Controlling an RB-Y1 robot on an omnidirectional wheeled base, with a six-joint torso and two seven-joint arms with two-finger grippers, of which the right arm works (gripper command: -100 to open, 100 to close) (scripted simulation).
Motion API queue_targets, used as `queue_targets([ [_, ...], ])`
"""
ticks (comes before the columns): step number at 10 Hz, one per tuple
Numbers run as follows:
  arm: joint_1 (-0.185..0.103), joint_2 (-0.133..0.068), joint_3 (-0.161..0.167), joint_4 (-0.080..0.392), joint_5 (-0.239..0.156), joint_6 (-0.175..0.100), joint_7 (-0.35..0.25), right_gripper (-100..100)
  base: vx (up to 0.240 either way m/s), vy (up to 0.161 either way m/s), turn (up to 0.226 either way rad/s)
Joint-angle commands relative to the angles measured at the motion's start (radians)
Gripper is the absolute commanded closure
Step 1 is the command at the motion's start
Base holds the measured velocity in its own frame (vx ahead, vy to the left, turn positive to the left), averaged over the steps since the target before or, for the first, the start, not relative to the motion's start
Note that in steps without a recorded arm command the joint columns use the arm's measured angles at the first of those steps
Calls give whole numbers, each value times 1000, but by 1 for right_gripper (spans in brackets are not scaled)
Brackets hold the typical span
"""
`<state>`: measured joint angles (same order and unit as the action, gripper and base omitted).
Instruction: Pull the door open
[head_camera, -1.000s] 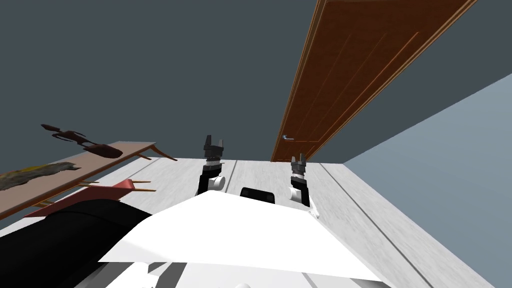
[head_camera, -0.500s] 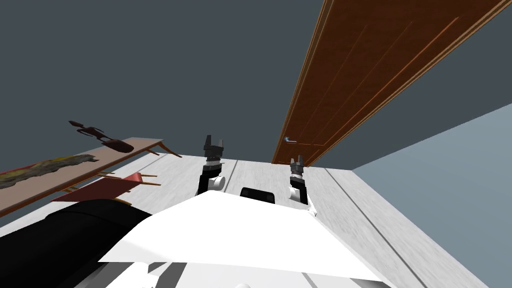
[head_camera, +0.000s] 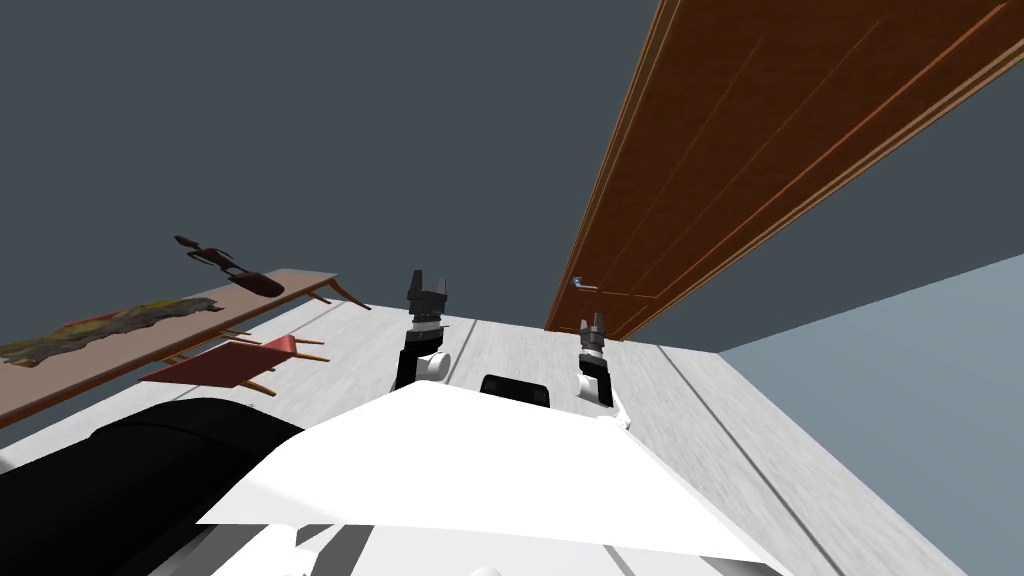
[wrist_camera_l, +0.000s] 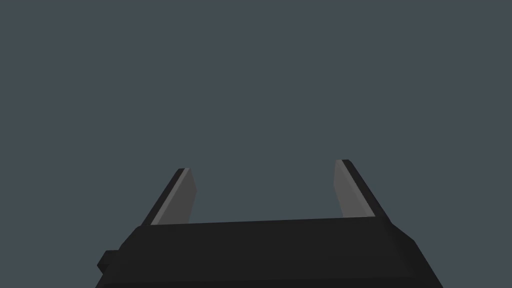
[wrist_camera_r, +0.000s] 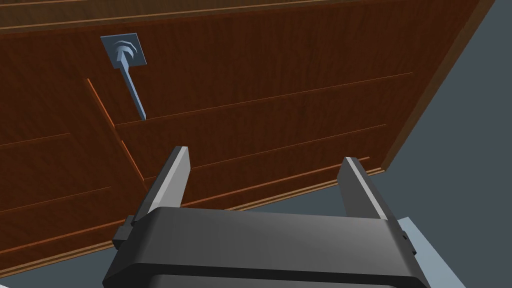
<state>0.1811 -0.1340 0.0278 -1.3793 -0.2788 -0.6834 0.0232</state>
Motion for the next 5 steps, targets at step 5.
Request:
queue_targets([
  [5, -43, -12, 0, 121, -36, -23, 21, -100, 55, -73, 91],
])
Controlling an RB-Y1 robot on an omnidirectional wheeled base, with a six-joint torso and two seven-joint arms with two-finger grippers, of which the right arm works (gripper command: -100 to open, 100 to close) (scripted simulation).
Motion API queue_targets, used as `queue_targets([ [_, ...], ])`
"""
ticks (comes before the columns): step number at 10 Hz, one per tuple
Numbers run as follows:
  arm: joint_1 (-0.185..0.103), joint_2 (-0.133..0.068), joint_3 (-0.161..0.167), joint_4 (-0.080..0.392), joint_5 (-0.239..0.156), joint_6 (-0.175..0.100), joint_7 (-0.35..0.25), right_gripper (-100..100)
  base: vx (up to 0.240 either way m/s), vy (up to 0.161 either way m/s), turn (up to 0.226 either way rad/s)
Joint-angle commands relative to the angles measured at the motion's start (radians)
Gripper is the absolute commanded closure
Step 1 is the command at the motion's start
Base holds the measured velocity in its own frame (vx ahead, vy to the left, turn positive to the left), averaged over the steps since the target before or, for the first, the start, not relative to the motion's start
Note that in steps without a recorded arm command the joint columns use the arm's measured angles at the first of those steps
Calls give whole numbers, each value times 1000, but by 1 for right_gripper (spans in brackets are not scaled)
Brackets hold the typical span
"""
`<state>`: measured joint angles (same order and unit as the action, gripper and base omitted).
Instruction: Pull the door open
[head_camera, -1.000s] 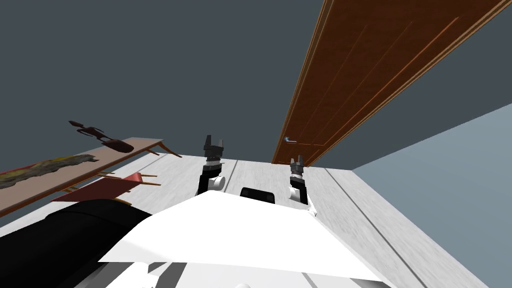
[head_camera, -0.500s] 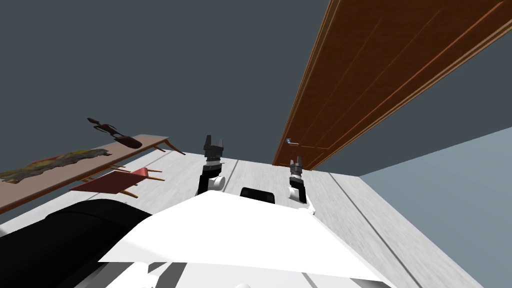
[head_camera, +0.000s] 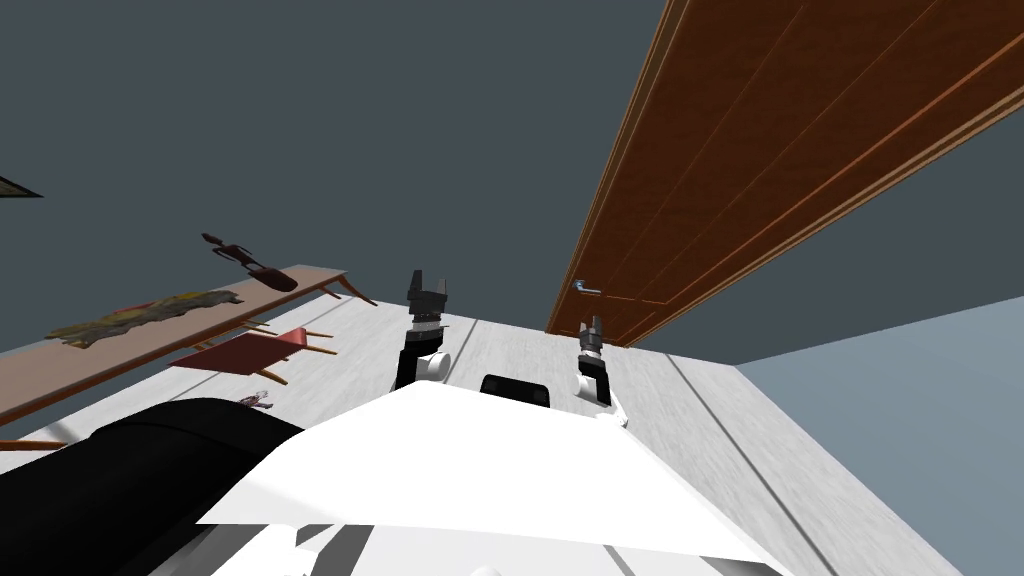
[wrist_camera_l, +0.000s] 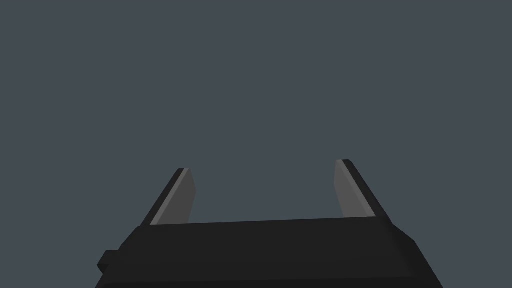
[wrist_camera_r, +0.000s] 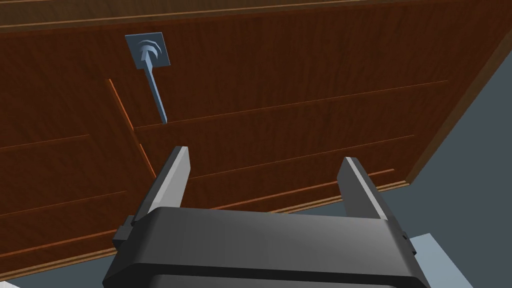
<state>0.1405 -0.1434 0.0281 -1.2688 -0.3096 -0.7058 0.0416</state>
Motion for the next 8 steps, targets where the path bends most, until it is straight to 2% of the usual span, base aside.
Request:
queue_targets([
  [1, -12, -5, 0, 36, -13, -6, 7, -100, 58, -80, 144],
  [8, -75, -19, -1, 207, -64, -36, 38, -100, 61, -99, 118],
])
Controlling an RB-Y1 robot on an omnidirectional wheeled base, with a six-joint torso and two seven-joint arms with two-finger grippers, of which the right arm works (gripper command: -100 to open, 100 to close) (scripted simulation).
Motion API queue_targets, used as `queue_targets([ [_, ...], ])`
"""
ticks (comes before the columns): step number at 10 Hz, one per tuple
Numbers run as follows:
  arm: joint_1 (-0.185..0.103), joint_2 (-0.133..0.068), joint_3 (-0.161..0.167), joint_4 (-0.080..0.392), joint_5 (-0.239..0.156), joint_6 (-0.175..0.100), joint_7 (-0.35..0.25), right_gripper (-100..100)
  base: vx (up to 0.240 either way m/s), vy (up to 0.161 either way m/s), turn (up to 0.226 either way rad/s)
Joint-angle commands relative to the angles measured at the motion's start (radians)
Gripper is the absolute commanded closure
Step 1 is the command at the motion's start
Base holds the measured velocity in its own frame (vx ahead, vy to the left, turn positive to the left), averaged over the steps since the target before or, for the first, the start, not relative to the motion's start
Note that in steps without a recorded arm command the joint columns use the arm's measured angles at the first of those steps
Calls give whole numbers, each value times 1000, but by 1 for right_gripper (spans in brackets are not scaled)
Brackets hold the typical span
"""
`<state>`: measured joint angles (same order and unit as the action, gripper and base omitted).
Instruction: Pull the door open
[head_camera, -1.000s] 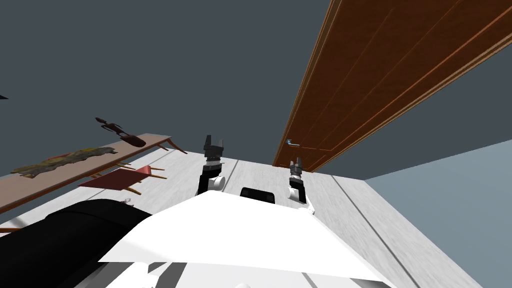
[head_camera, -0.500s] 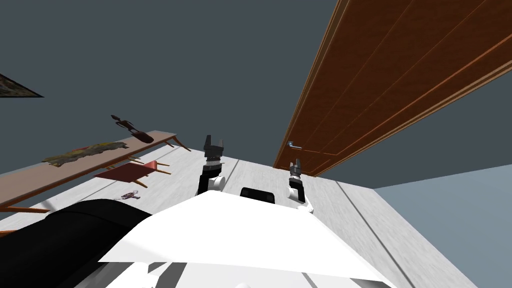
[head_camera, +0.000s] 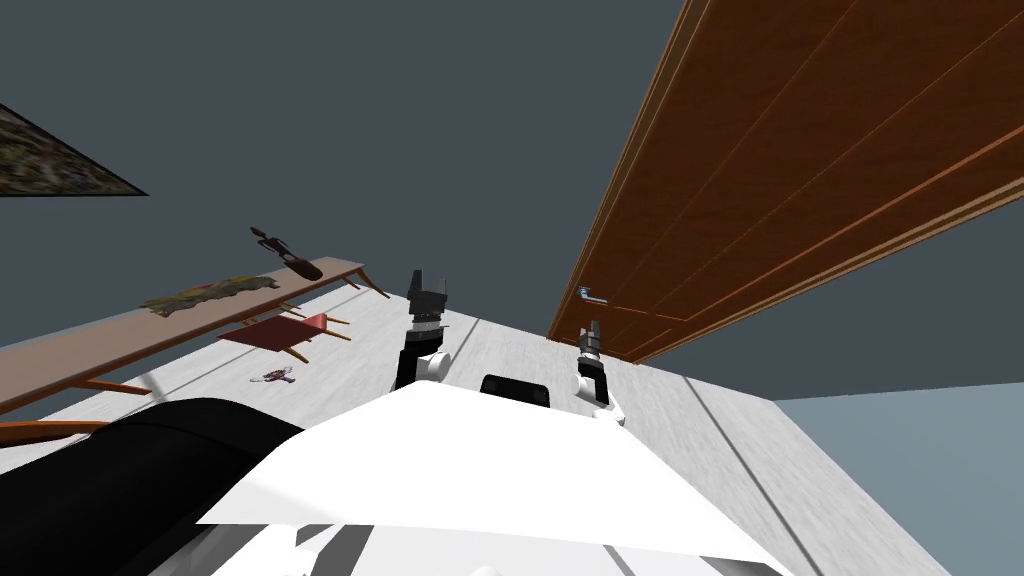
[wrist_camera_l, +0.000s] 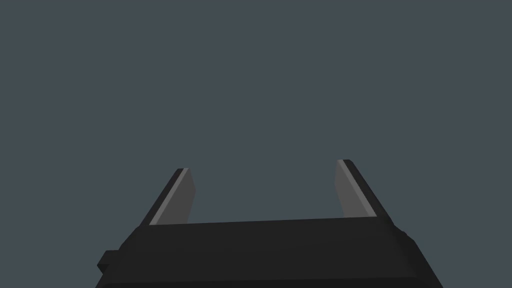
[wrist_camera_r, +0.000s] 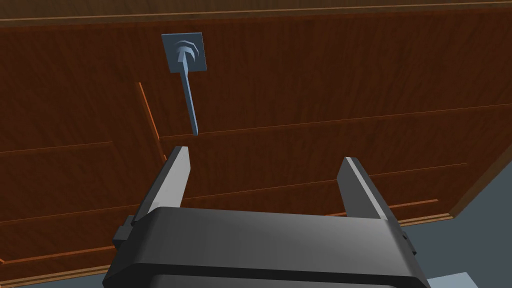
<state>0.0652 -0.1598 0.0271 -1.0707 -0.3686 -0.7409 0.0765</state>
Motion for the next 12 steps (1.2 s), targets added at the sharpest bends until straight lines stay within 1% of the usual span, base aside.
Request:
queue_targets([
  [1, -8, -4, 0, 31, -11, -5, 7, -100, 56, -84, 81],
  [7, -55, -14, 0, 156, -48, -28, 29, -100, 51, -89, 100],
  [8, -69, -16, 0, 194, -60, -34, 36, -100, 58, -111, 162],
  [11, -88, -20, 0, 245, -75, -44, 44, -100, 51, -97, 84],
  [12, -99, -22, 0, 275, -84, -49, 50, -100, 50, -90, 109],
])
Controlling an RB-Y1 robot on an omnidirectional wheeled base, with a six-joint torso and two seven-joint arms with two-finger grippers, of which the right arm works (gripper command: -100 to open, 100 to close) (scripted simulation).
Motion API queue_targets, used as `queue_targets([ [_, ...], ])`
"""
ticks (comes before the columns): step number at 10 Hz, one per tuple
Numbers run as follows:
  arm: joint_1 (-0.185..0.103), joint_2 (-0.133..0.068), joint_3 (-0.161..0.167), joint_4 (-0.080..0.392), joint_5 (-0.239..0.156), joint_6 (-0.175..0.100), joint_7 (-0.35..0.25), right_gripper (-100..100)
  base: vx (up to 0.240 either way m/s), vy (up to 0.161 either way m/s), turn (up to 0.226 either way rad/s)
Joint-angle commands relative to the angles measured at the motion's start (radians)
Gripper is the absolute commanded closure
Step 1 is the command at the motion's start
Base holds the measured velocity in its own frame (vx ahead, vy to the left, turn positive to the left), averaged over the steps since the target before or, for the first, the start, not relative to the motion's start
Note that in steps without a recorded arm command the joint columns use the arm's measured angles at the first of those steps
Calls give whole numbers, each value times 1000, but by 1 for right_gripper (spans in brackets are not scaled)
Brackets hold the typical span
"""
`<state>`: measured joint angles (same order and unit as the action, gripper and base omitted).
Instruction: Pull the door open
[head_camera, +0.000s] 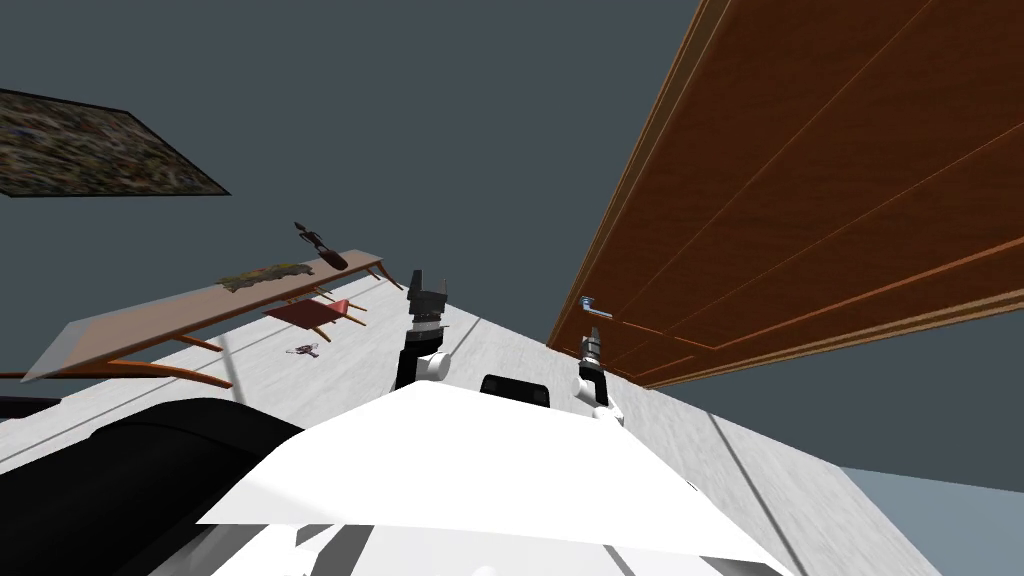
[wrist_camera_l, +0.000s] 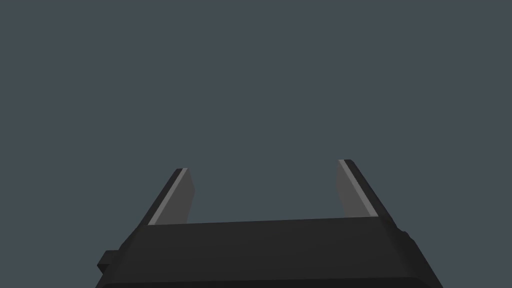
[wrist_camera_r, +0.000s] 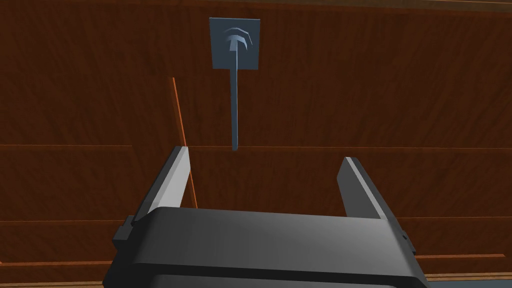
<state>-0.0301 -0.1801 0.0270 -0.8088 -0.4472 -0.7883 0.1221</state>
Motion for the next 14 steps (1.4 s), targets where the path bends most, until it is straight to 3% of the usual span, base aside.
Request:
queue_targets([
  [1, -9, -3, 0, 28, -10, -4, 7, -100, 50, -95, 111],
  [4, -34, -7, 0, 94, -29, -16, 19, -100, 42, -101, 101],
  [6, -44, -8, 0, 120, -37, -21, 23, -100, 52, -82, 56],
  [7, -37, -8, 0, 107, -34, -18, 21, -100, 22, -36, 15],
  [14, 15, -117, -34, 153, -63, -58, -92, -100, 199, 0, 128],
])
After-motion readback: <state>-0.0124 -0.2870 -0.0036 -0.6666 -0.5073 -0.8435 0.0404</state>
